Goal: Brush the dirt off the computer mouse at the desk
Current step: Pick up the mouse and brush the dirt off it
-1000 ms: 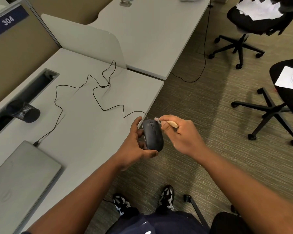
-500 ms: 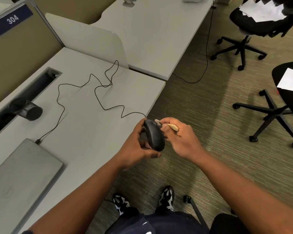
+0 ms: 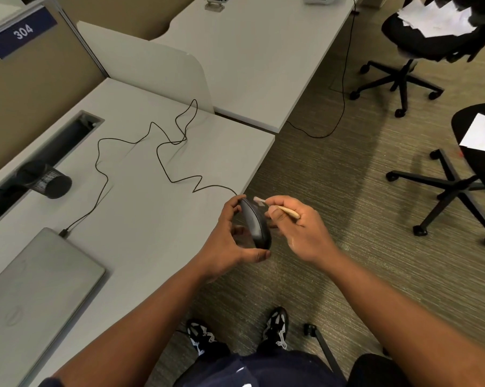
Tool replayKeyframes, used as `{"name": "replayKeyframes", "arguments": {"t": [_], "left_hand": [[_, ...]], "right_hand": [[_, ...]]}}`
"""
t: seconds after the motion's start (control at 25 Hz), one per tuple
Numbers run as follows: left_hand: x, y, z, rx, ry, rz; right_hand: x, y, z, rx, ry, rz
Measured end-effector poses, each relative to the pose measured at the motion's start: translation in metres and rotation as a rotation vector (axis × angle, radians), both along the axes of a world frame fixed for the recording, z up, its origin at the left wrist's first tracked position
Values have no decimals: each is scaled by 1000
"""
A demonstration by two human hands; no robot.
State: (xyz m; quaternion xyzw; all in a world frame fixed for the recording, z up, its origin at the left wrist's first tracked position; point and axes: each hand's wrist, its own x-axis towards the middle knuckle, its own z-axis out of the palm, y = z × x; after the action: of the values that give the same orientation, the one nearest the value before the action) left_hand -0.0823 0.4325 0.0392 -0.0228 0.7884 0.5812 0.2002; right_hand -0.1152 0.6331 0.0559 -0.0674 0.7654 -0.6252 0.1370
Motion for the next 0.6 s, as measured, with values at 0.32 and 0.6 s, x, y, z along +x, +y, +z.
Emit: {"name": "replayKeyframes", "arguments": {"t": [0.32,0.6], "left_hand": [[-1,-2,-3,-79,38,-17],[-3,-6,-9,-116,35,-4]], "right_hand": [[-16,9,34,-11,73,124],[-14,3,40,191,179,254]]}}
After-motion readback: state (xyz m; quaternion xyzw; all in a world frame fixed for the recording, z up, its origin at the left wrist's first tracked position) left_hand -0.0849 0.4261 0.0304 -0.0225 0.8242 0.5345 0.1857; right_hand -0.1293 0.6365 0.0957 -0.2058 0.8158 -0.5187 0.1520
